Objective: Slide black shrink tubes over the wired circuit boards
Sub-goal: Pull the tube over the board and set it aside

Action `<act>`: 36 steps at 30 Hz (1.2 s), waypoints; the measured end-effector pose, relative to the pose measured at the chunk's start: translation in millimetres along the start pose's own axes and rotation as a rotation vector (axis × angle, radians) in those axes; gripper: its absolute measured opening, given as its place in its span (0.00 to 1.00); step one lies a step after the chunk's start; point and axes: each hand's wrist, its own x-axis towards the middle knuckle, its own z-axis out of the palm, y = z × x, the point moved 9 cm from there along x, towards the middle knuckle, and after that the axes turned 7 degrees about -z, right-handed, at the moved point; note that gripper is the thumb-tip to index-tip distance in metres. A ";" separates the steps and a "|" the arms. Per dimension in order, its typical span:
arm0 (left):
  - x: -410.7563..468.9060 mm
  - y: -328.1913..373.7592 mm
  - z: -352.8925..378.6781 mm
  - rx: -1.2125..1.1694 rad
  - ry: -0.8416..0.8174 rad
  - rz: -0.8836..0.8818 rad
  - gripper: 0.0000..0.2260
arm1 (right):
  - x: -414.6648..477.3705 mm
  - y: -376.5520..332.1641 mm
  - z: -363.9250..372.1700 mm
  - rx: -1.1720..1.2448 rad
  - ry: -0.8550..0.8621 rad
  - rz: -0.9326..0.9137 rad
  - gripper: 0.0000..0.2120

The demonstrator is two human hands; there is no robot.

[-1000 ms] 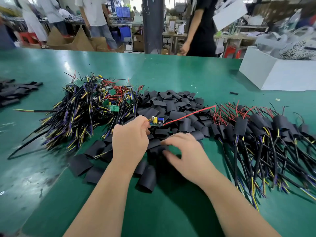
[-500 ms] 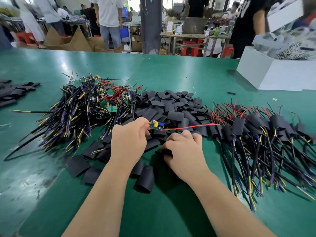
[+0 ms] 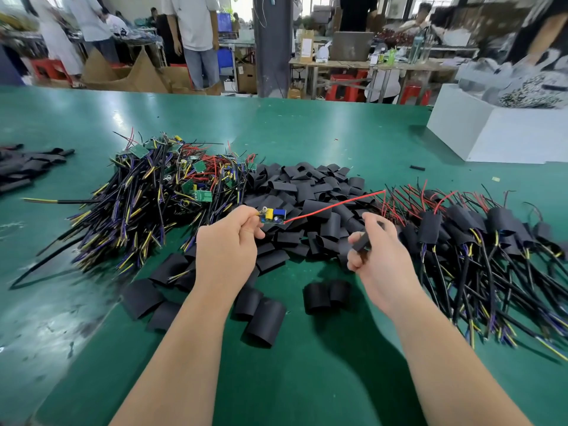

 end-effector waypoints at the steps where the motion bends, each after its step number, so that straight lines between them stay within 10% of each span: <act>1: 0.2 -1.1 -0.1 -0.008 0.001 -0.008 0.08 | 0.6 -0.3 -0.8 0.102 0.005 0.029 0.04; 7: 0.9 -2.7 1.4 -0.018 -0.019 -0.012 0.07 | 0.8 -29.1 -3.8 0.476 -0.111 -0.059 0.14; 23: -1.7 3.7 5.8 0.045 -0.062 0.017 0.08 | -2.1 -31.6 0.0 0.562 -0.142 -0.042 0.34; 29: -6.8 14.9 12.4 0.091 -0.094 0.046 0.08 | -7.8 -33.1 7.1 0.440 -0.180 -0.132 0.11; 36: -17.1 29.7 22.9 -0.065 -0.148 0.048 0.07 | -18.9 -20.1 27.3 0.299 -0.239 -0.102 0.11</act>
